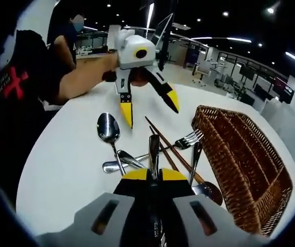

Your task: Arrange the knives, forks, and spoons in their matching storage slots by inserting each utensil handle-first until every utensil is classified and aligned in the correct compartment

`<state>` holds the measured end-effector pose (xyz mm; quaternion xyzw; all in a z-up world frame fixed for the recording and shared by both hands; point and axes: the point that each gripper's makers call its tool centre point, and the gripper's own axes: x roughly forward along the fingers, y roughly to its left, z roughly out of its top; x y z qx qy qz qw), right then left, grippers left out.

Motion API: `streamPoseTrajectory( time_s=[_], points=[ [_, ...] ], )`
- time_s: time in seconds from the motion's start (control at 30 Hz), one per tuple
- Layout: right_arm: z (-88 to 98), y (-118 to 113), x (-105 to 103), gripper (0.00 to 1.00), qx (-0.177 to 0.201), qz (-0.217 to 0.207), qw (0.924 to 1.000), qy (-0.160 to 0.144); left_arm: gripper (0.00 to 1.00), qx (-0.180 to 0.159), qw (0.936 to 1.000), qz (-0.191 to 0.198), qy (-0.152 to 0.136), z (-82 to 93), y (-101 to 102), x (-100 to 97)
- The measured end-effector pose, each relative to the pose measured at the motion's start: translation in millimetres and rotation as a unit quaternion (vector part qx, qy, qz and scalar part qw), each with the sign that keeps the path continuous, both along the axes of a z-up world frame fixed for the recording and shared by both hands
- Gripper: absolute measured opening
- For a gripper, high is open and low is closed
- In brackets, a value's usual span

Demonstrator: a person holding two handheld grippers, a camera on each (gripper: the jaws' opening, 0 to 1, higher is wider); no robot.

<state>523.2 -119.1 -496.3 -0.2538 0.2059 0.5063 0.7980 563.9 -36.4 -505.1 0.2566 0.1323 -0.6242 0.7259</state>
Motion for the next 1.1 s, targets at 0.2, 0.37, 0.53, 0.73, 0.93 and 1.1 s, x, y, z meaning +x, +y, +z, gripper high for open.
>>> streamPoseTrajectory(
  time_s=[0.2,0.37,0.53,0.73,0.93,1.1],
  points=[
    [37.4,-2,1,0.0,0.049,-0.005,0.9986,-0.019,0.52,-0.006,0.9999,-0.008,-0.006,0.6,-5,-0.5],
    [20.2,1,-4,0.0,0.026,-0.004,0.9996,-0.002,0.48,-0.003,0.9998,-0.02,0.002,-3.7,-10,-5.2],
    [12.4,7,-13,0.09,0.039,-0.009,0.9976,0.056,0.53,-0.001,0.9999,-0.013,-0.004,-2.2,-7,-1.2],
    [-6.9,10,-26,0.32,0.021,-0.002,0.9956,0.091,0.83,-0.019,0.9995,0.025,0.008,3.4,-4,10.2],
    [-19.0,16,-31,0.48,0.009,-0.002,0.9938,0.111,1.0,-0.046,0.9952,0.084,0.018,13.3,0,30.5],
    [-25.1,15,-32,0.4,0.0,-0.006,0.9923,0.123,1.0,-0.061,0.994,0.09,0.016,19.3,2,31.0]
  ],
)
